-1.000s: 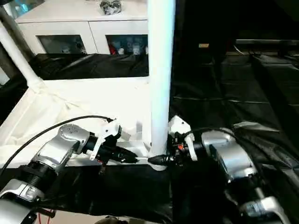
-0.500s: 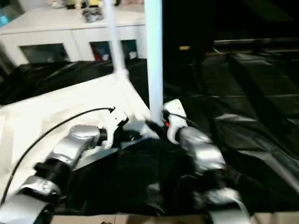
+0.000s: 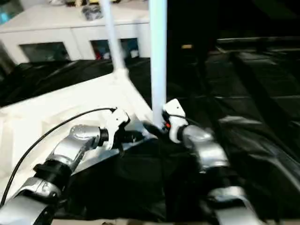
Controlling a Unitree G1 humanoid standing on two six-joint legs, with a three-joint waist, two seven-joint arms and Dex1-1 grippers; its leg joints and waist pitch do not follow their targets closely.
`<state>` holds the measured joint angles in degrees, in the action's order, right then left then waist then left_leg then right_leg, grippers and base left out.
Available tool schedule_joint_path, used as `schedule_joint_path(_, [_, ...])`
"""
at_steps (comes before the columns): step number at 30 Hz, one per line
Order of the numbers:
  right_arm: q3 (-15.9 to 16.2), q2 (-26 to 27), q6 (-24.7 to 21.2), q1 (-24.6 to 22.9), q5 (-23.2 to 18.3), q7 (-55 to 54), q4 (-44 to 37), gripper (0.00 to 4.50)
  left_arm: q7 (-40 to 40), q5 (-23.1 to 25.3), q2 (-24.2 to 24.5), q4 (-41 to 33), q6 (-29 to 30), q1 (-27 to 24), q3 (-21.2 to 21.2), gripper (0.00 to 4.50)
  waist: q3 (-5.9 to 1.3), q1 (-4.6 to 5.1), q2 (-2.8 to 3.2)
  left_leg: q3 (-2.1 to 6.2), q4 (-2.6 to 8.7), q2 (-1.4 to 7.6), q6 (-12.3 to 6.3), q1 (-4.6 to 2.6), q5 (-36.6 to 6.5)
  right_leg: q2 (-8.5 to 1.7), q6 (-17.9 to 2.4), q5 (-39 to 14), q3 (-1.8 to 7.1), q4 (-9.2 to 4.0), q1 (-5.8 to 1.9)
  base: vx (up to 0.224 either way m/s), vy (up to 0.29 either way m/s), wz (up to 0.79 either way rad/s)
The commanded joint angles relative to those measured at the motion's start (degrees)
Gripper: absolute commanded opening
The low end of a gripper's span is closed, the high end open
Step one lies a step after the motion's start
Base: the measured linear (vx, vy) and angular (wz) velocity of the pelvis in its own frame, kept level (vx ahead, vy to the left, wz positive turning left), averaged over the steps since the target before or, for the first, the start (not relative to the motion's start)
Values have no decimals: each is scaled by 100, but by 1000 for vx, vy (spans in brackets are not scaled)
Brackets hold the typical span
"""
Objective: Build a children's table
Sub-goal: Rotate leg to tighten
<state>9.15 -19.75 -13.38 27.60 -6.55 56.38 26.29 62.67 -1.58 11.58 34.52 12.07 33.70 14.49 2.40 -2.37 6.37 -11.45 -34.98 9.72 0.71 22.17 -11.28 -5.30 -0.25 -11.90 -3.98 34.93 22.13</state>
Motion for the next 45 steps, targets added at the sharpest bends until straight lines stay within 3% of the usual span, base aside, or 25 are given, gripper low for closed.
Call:
schedule_joint_path(1, [579,-196,-182,-205,-163,1167,-269,398,428,-187,-24,-240,-254,139,109,0,-383,-44,-113,174,363,359,-810,-86,-671,-383,-1647,69,237,-336,-253,0,0,0])
schedule_joint_path(4, [676,-583,-340,-226,-304,1823,-494,398,851,-269,138,-297,-263,141,144,0,-362,-125,-105,180,392,393,-776,-104,-798,-387,-1598,-369,241,-369,-232,0,0,0])
schedule_joint_path(8, [774,-835,-477,-197,-350,2167,-611,384,1186,-382,286,-379,-190,139,157,0,-338,-118,-115,190,434,404,-569,-110,-1015,-384,-1550,-728,252,-395,-222,0,0,0])
schedule_joint_path(14, [857,-987,-582,-191,-335,2462,-780,328,1592,-460,485,-419,-124,121,165,0,-351,-124,-130,187,413,390,-597,-93,-817,-387,-1577,-582,250,-374,-233,0,0,0])
schedule_joint_path(22, [858,-837,-743,-405,-423,2304,-949,276,1457,-441,442,-453,-131,59,104,0,-352,-135,-141,188,416,401,-576,-100,-815,-391,-1565,-610,252,-374,-225,0,0,0])
schedule_joint_path(25, [646,-470,-627,-538,-300,1528,-740,270,895,-347,262,-306,-134,108,-9,0,-334,-120,-126,187,432,395,-487,-101,-950,-395,-1521,-807,256,-404,-214,0,0,0])
schedule_joint_path(31, [378,25,-563,-472,-9,293,-230,266,260,-270,11,-119,-105,203,-123,0,-295,20,-132,205,482,360,-181,-113,-1380,-393,-1341,-1545,254,-486,-216,0,0,0])
schedule_joint_path(32, [171,424,-561,-403,92,-573,104,266,-273,-194,-228,14,-51,288,-203,0,-289,68,-127,209,488,349,-144,-112,-1432,-391,-1340,-1588,253,-492,-205,0,0,0])
schedule_joint_path(34, [51,783,-618,-332,152,-1259,335,266,-739,-110,-438,115,2,359,-244,0,-282,144,-116,236,513,339,-26,-116,-1573,-387,-1256,-1791,239,-513,-203,0,0,0])
schedule_joint_path(37, [22,892,-628,-309,180,-1465,398,266,-890,-85,-498,144,9,381,-250,0,-275,194,-122,228,506,331,-61,-136,-1706,-387,-1189,-1926,254,-556,-182,0,0,0])
schedule_joint_path(39, [-91,1258,-601,-112,283,-2182,712,266,-1212,-59,-695,149,102,414,-272,0,-274,221,-113,225,508,330,-88,-111,-1675,-388,-1186,-1917,260,-543,-178,0,0,0])
schedule_joint_path(40, [-108,1421,-447,-7,345,-2451,846,266,-1292,-51,-775,100,146,408,-266,0,-280,248,-85,250,520,322,-49,-93,-1657,-399,-1174,-1942,237,-534,-198,0,0,0])
schedule_joint_path(44, [-164,1583,-53,171,322,-2476,990,266,-1255,-52,-837,-25,128,362,-214,0,-294,293,-93,240,511,320,-107,-95,-1704,-391,-1204,-1731,246,-545,-192,0,0,0])
schedule_joint_path(45, [-267,1555,-60,224,197,-2275,969,336,-1077,-77,-794,-97,69,322,-175,0,-298,295,-89,236,510,325,-169,-88,-1629,-382,-1240,-1562,249,-528,-197,0,0,0])
